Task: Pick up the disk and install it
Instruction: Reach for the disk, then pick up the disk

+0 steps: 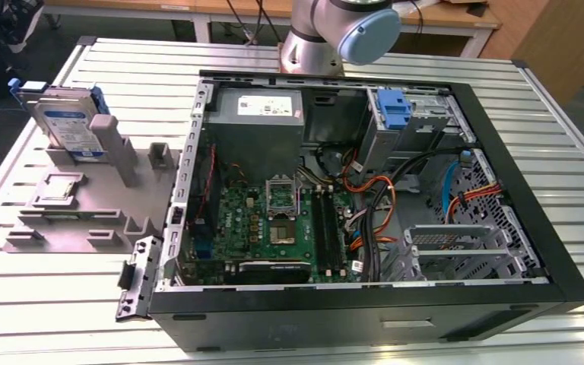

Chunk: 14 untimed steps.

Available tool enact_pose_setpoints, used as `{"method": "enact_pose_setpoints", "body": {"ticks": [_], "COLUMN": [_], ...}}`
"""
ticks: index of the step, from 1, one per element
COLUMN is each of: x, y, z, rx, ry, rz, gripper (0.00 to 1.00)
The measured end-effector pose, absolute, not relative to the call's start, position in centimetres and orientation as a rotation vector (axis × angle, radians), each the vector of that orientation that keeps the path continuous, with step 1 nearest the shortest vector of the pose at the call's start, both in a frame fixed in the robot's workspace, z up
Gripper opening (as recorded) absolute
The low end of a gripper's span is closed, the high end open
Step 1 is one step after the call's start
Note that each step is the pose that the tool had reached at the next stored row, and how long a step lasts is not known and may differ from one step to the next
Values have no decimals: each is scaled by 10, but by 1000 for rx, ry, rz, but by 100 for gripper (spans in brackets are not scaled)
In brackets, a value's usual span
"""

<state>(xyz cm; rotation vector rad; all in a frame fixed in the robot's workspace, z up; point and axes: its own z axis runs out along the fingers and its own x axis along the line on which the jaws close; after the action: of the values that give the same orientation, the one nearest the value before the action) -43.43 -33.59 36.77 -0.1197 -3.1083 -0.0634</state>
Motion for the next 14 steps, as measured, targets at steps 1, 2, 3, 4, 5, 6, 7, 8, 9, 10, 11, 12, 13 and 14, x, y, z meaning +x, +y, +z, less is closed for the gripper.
{"method": "enact_pose_setpoints", "body": {"ticks": [1,2,3,4,5,6,7,8,9,10,11,12,13,14], "x": [-434,-434,-435,-435,-435,-435,-435,-435,-435,-435,-435,-435,-435,-435], "y": [-336,-336,-336,-336,-336,-336,-336,-336,-336,-336,-336,-336,-336,-336], "z": [368,368,368,368,368,368,368,368,368,368,368,368,368,368], "rx": [-120,-120,-120,-120,-120,-120,-120,-120,-120,-120,-120,-120,-120,-120], "ry": [-3108,-3108,-3108,-3108,-3108,-3108,-3108,-3108,-3108,-3108,-3108,-3108,-3108,-3108], "rz": [-63,-63,-63,-63,-63,-63,-63,-63,-63,-63,-63,-63,-63,-63], "gripper": [10,10,10,10,10,10,10,10,10,10,10,10,10,10]}}
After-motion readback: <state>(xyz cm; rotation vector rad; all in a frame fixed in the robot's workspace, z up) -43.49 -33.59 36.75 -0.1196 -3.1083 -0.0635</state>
